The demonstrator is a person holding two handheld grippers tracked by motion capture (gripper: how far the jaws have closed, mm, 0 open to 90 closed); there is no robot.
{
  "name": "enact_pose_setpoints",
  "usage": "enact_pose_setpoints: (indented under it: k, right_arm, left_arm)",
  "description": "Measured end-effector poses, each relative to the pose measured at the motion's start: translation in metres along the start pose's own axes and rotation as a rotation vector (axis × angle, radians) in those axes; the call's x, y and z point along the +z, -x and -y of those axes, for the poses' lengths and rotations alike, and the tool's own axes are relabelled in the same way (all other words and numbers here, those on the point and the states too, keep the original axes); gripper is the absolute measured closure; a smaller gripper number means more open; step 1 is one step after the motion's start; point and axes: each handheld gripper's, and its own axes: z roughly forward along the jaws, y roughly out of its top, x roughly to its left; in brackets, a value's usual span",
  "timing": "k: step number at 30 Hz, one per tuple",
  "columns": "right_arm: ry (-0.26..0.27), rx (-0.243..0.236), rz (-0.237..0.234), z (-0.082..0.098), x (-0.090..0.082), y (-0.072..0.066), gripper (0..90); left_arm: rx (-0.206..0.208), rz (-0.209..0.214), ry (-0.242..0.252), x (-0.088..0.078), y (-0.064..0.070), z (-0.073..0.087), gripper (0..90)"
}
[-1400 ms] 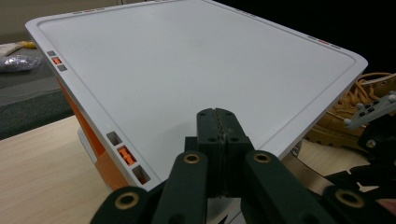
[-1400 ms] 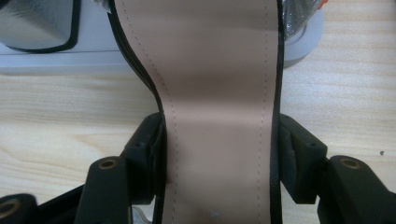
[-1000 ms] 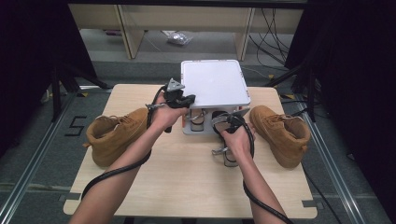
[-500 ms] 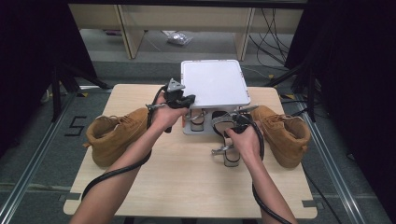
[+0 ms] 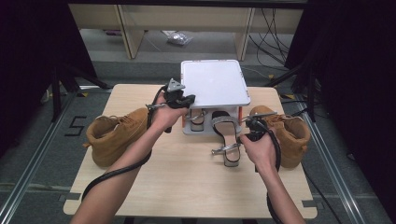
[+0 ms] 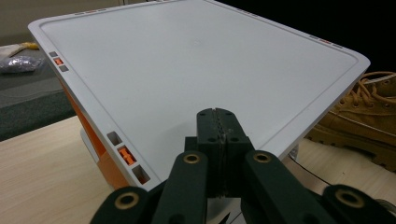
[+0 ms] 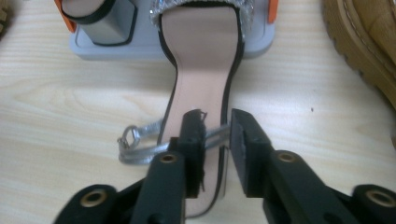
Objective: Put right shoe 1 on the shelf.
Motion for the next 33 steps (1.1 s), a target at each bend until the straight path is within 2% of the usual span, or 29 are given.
enact_pose_setpoints:
  k: [1,3,6,8,9,13,14,17,18,23,26,27,29,31,33]
  right_arm:
    - [0.003,-0.019,-0.021,0.002,0.0,0.003,79.1]
    - [0.003,-0.021,-0.011,0.005,-0.003,0.003,80.8]
    - [0.003,-0.057,-0.005,0.013,-0.004,0.005,84.2]
    - [-0.02,-0.035,-0.005,0.019,-0.005,0.003,87.4]
    - [-0.018,-0.073,-0.015,0.021,-0.004,0.007,88.7]
    - [-0.027,-0.085,-0.01,0.032,-0.005,0.005,90.0]
    - [-0.032,-0.104,-0.011,0.035,-0.004,0.006,90.0]
    - [-0.057,-0.112,-0.025,0.045,-0.001,0.004,90.0]
    - [-0.062,-0.102,-0.017,0.047,-0.001,0.002,90.0]
    - [-0.093,-0.133,-0.022,0.059,0.006,0.0,90.0]
    - [-0.115,-0.125,-0.032,0.063,0.011,-0.003,90.0]
    - [-0.127,-0.127,-0.016,0.065,0.015,-0.004,90.0]
    - [-0.135,-0.132,-0.041,0.067,0.019,-0.006,90.0]
    - [-0.157,-0.111,-0.053,0.069,0.024,-0.01,90.0]
    - [-0.153,-0.108,-0.056,0.07,0.027,-0.011,90.0]
  left_arm:
    - [0.0,0.0,-0.001,0.0,0.0,0.0,88.7]
    - [-0.001,0.0,-0.002,0.0,0.0,0.0,88.7]
    - [-0.002,0.0,-0.003,0.0,0.0,0.0,88.7]
    - [-0.007,0.001,-0.002,0.0,0.0,-0.001,88.7]
    - [-0.005,0.001,-0.004,0.0,0.0,-0.001,88.7]
    - [-0.002,-0.001,-0.006,0.0,0.0,-0.001,88.7]
    - [-0.001,-0.001,-0.007,0.0,0.0,-0.001,88.7]
    - [-0.001,-0.002,-0.006,0.0,0.0,-0.001,88.7]
    - [-0.001,-0.001,-0.005,0.0,0.0,-0.001,88.7]
    - [0.003,-0.002,-0.008,0.0,0.0,-0.001,88.7]
    - [-0.002,-0.001,-0.006,0.0,0.0,-0.001,88.7]
    - [-0.002,-0.001,-0.005,0.0,0.0,-0.001,88.7]
    - [0.0,-0.002,-0.007,0.0,0.0,-0.001,88.7]
    - [0.0,-0.001,-0.006,0.0,0.0,-0.001,88.7]
    - [-0.002,-0.001,-0.006,0.0,0.0,-0.001,88.7]
